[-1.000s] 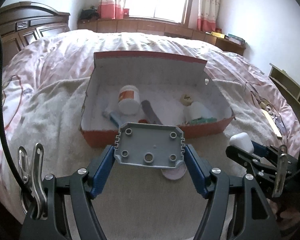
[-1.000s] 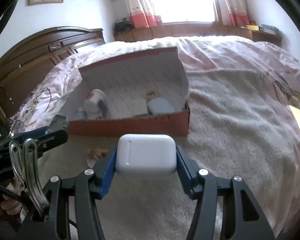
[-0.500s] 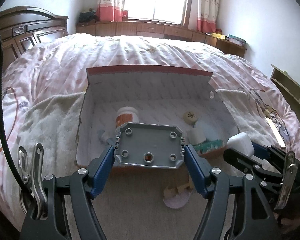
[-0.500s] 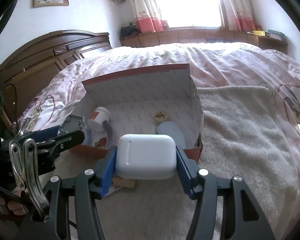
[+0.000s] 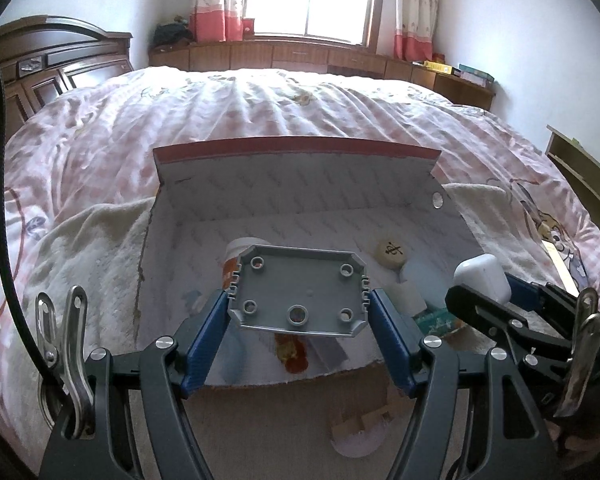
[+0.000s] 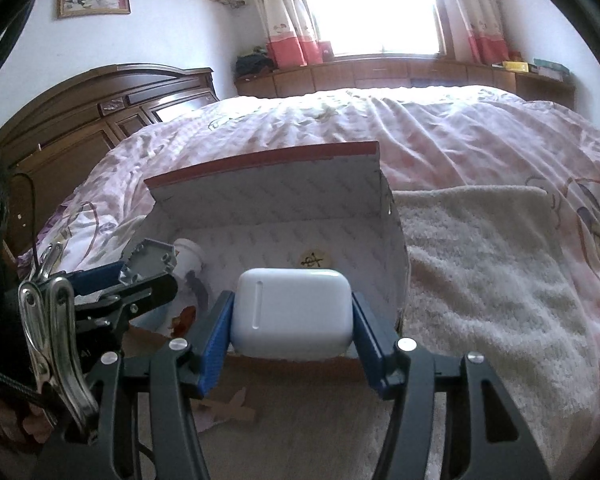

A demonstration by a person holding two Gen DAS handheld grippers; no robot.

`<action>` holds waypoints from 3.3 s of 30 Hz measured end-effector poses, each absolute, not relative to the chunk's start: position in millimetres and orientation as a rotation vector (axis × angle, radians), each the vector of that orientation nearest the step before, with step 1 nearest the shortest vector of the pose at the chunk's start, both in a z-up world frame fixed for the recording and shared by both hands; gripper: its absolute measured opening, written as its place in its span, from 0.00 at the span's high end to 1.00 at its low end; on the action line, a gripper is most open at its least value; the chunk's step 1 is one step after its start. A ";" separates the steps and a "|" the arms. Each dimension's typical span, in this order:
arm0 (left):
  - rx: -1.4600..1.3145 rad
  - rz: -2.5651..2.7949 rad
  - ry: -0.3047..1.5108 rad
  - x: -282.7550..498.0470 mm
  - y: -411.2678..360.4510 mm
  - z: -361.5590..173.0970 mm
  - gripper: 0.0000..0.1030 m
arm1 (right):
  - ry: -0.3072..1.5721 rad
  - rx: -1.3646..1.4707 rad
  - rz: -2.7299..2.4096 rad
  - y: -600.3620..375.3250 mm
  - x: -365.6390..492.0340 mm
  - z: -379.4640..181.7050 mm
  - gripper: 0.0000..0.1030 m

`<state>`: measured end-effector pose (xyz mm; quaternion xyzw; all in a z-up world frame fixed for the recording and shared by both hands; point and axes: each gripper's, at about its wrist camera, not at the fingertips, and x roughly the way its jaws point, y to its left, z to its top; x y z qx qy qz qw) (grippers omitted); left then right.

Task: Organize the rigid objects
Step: 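Lift and carry the grey plate and earbud case over the box with both tools, then open the left tool to drop the plate while the right tool releases the earbud case, then withdraw both tools from the box toward the wooden stick and pink disc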

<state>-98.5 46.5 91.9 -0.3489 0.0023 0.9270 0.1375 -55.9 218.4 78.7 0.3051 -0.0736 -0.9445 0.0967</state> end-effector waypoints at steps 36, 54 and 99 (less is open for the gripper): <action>-1.065 2.720 0.031 -130.9 51.7 70.7 0.31 | -0.098 0.917 -2.872 211.3 -85.1 63.2 0.42; -1.047 2.728 0.046 -125.0 49.1 73.4 0.30 | -0.199 0.894 -2.858 217.8 -80.4 66.7 0.34; -1.046 2.721 0.011 -63.0 32.5 84.6 0.27 | -0.292 0.905 -2.837 219.6 -24.1 72.3 0.33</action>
